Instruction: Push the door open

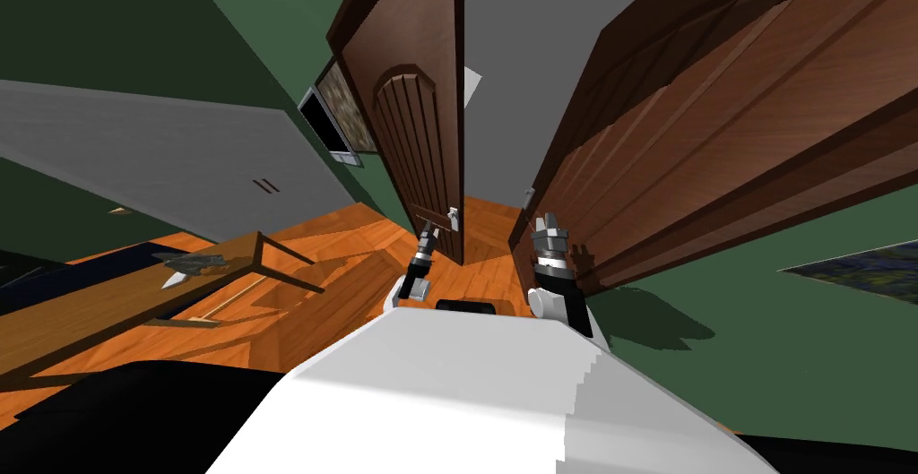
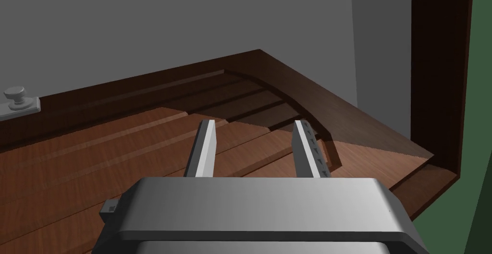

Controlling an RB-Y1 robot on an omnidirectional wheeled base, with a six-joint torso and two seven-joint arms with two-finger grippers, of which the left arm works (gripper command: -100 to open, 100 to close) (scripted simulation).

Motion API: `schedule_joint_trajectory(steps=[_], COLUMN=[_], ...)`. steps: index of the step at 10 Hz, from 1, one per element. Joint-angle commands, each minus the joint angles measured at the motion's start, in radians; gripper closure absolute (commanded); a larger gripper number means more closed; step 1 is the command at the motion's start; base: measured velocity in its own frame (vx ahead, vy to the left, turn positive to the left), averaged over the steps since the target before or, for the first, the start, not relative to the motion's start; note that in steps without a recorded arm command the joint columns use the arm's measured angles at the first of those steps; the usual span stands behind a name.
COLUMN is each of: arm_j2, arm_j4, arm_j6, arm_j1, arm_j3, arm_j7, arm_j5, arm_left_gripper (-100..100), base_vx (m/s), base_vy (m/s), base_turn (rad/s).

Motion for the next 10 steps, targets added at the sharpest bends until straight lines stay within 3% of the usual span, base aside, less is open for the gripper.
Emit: schedule_joint_trajectory(steps=[1,10], arm_j2=[0.005,0.024], arm_j4=[0.046,0.272], arm_j6=[0.025,0.106], arm_j1=[-0.028,-0.132], arm_j3=[-0.014,-0.093], arm_j7=[0.007,0.03], arm_j5=[-0.001,-0.009], arm_left_gripper=[-100,-100], base_vx=[0.079,0.068], base_vy=[0.127,0.117], base_turn=[-0.134,-0.108])
